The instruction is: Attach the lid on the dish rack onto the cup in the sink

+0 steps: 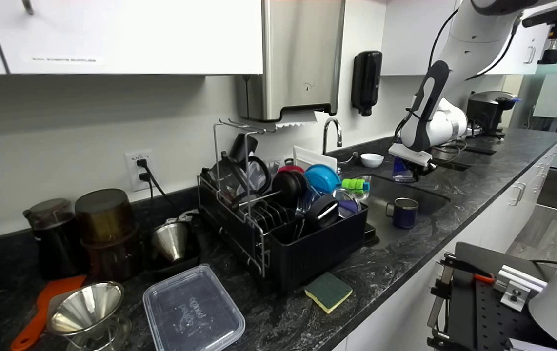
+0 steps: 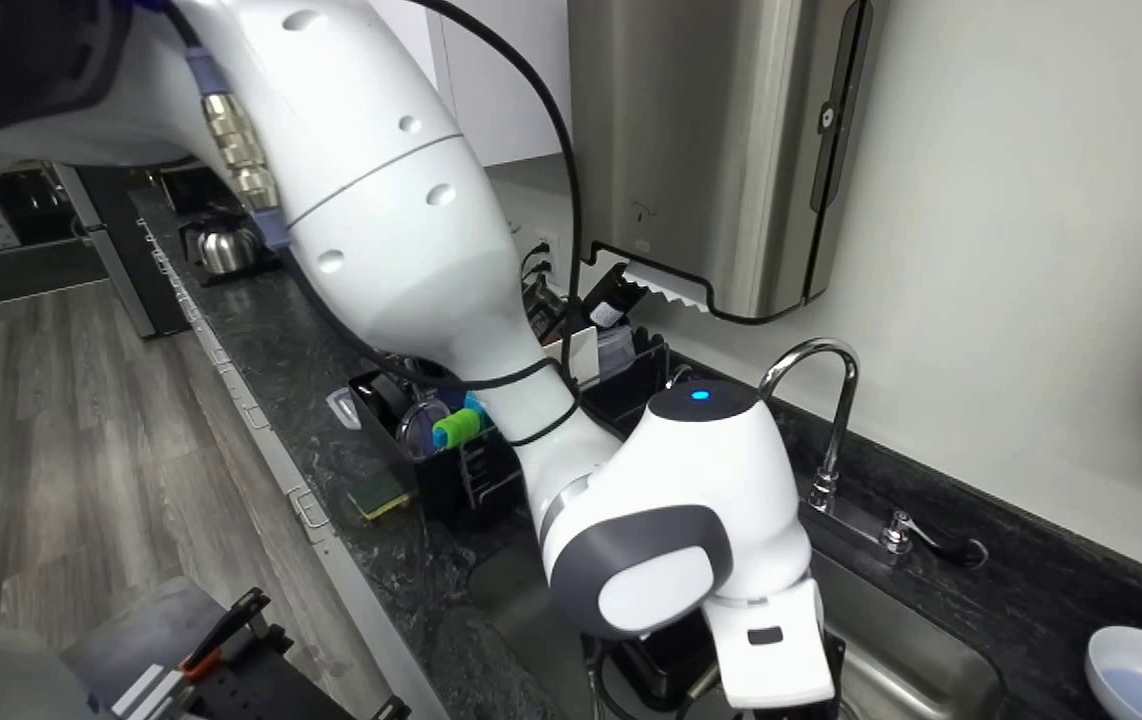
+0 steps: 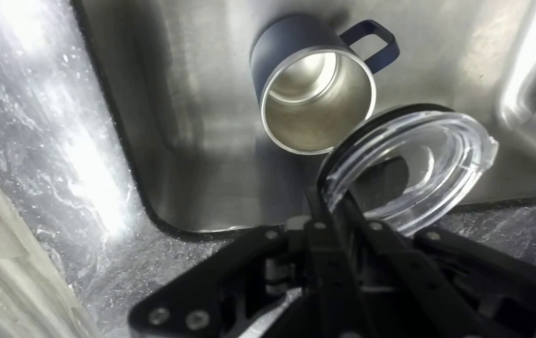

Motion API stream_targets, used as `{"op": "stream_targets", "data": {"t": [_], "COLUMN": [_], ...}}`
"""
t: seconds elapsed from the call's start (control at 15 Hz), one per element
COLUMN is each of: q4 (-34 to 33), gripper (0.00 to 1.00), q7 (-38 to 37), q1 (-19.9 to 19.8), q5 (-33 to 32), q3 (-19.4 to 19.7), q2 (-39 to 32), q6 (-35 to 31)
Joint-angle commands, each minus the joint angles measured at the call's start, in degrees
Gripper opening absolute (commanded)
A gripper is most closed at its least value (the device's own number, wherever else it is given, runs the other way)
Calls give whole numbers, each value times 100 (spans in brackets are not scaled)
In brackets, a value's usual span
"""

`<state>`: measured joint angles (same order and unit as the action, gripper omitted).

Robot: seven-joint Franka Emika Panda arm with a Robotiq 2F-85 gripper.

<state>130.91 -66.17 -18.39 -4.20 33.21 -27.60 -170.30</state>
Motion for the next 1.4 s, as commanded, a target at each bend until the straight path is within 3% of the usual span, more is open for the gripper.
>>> {"op": "stream_targets", "data": {"t": [0.0,0.73,1.33], "q4": [-95,48,95], "gripper": [2,2,2], "q7": [254,792,1151], "q1": [338,696,728], "q5": [360,1557,1982], "q3": [277,334,311], "q2": [-438,-1078,-1198], "q6": [-443,-996,-1006]}}
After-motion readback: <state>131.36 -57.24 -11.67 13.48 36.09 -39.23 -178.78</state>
